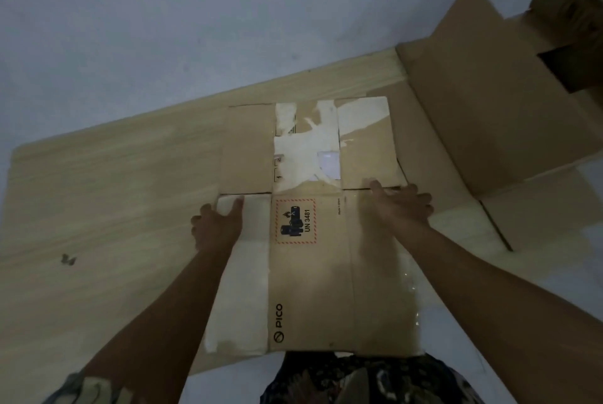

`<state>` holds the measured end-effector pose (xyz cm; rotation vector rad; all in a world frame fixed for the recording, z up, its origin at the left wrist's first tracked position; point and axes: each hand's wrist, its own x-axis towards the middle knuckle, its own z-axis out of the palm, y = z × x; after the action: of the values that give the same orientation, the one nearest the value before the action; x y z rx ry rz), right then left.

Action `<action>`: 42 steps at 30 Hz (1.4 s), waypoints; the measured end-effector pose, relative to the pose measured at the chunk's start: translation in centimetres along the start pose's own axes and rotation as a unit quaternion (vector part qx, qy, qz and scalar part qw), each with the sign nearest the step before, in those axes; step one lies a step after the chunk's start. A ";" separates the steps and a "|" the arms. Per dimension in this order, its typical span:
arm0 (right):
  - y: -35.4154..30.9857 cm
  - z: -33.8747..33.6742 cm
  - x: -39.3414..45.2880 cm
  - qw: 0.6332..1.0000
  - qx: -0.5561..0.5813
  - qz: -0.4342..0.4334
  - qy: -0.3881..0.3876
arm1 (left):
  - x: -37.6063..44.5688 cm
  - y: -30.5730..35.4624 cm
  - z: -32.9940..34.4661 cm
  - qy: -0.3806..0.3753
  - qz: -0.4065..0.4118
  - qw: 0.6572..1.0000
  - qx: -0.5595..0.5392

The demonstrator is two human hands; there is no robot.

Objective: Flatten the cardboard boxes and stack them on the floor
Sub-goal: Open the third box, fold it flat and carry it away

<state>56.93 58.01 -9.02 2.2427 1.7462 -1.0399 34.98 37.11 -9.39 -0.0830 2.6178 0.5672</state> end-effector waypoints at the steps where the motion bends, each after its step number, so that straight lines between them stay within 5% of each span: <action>1: -0.3 0.4 -0.3 1.000 0.005 0.015 0.010 | 0.7 0.6 0.0 -0.008 -0.003 1.000 -0.015; 8: -0.7 0.8 1.3 0.995 0.081 0.060 0.011 | 4.2 1.3 -0.6 -0.051 -0.023 0.997 -0.053; 15: -1.1 -0.7 1.8 0.988 0.073 -0.129 -0.042 | 5.5 1.9 -2.1 -0.105 0.095 0.983 -0.119; 19: -2.5 -0.2 -0.3 0.970 0.041 -0.240 0.023 | 4.2 3.2 -2.4 -0.067 0.153 0.983 -0.077; 28: -3.2 0.2 -3.5 0.967 -0.039 -0.240 0.072 | 1.4 4.8 -3.1 -0.015 0.245 0.969 0.036; 42: -1.1 -21.4 -10.9 0.921 0.022 -0.324 0.215 | -15.0 14.2 -9.6 0.092 0.334 0.933 -0.094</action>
<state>64.29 59.81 13.77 2.0568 2.8003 -0.6795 42.13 45.63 10.51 0.7558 2.7303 1.0791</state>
